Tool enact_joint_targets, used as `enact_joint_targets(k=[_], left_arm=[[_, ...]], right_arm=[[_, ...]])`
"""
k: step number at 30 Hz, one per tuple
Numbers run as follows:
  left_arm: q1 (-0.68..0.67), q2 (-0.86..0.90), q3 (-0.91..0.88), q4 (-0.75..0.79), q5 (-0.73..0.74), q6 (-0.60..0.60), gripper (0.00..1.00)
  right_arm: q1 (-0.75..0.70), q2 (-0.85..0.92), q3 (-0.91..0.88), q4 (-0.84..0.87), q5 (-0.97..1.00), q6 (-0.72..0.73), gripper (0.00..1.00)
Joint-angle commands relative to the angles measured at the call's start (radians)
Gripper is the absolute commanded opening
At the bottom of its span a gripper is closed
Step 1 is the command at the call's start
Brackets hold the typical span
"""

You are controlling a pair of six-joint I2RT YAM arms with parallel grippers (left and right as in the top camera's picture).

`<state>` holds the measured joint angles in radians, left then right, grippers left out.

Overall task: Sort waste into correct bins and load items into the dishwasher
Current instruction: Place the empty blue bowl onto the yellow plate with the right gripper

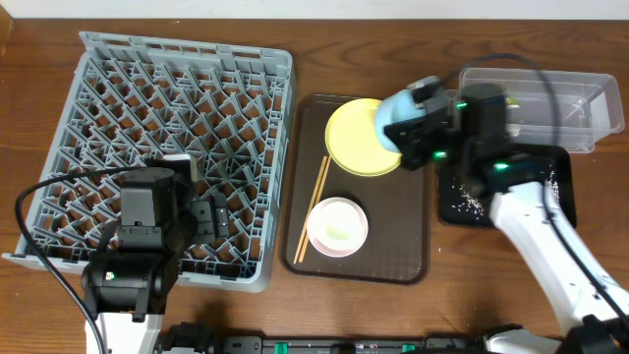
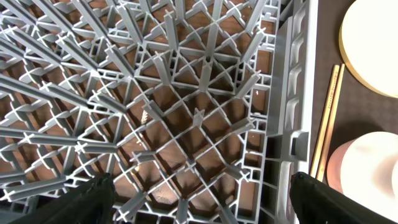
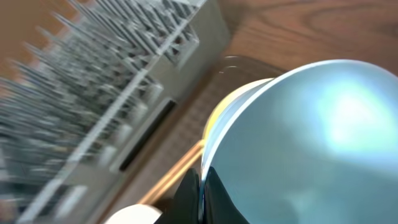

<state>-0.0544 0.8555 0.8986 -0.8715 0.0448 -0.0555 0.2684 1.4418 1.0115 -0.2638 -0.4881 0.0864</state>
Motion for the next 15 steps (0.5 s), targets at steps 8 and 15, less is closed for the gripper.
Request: enact_joint_targets(k=[8,15], left_arm=[[-0.003,0.0,0.022,-0.004,-0.012,-0.009,0.9],[-0.003,0.0,0.022,-0.007,-0.012,-0.009,0.9]], right_arm=[[0.164,0.245,0.002,0.12,0.263,-0.192,0.01],[0.164,0.36,0.002,0.182,0.244,-0.159,0.01]])
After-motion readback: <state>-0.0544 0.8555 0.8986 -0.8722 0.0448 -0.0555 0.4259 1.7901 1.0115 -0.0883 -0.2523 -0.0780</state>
